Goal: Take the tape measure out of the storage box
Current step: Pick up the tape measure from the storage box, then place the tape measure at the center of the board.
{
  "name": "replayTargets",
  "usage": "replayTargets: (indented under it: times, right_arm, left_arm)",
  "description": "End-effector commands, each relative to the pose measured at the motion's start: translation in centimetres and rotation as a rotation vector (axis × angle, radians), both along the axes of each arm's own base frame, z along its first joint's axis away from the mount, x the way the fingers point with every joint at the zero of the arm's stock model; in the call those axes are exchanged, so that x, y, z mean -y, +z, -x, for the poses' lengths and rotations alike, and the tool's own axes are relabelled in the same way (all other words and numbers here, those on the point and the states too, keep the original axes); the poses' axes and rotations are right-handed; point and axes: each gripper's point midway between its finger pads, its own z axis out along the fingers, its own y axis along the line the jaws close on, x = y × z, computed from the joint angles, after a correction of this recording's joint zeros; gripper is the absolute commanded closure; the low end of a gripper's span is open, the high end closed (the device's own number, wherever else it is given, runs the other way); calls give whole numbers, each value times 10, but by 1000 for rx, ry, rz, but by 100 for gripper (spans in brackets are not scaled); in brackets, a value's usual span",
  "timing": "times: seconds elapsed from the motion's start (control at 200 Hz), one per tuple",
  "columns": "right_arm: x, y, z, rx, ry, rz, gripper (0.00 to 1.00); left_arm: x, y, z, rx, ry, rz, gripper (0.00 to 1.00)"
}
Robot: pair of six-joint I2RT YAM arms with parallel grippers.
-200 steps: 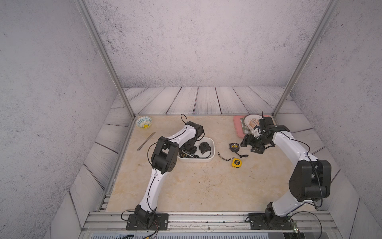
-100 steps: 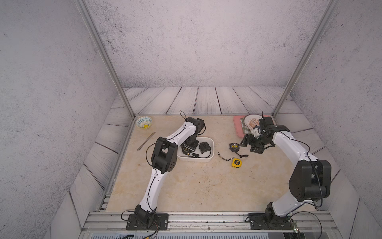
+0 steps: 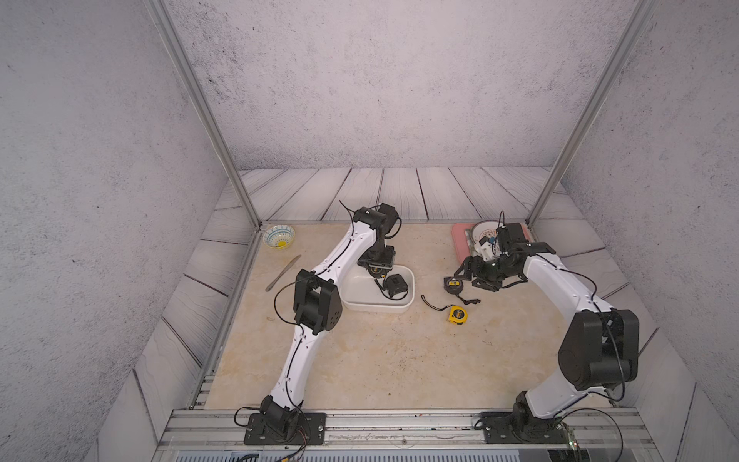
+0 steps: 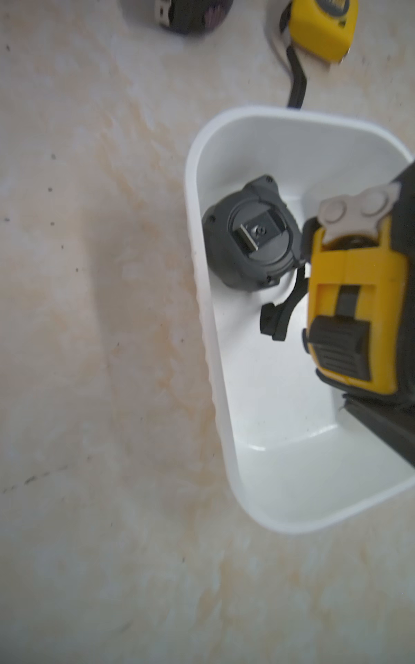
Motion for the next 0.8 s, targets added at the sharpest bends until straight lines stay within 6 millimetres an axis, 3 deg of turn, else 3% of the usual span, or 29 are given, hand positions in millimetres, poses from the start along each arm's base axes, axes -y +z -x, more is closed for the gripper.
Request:
replayTargets:
  times: [0.0,0.2,0.31,0.54,0.796]
  right_arm:
    - [-27,46,-3,171,102,-55,24]
    - [-43,61,-8,251,146,-131,25]
    - [-53,74,-7,320,183,-152,26]
    - [-70,104,-4,463,253,-131,27]
    - [-83,125,1,552,294,-124,27]
  left_arm:
    - [38,49,9,-41,104,289,100]
    - [78,115,5,-49,202,606,100]
    - [96,139,3,-100,255,759,100]
    - [112,161,6,-178,328,911,100]
    - [122,160,7,-240,362,959,100]
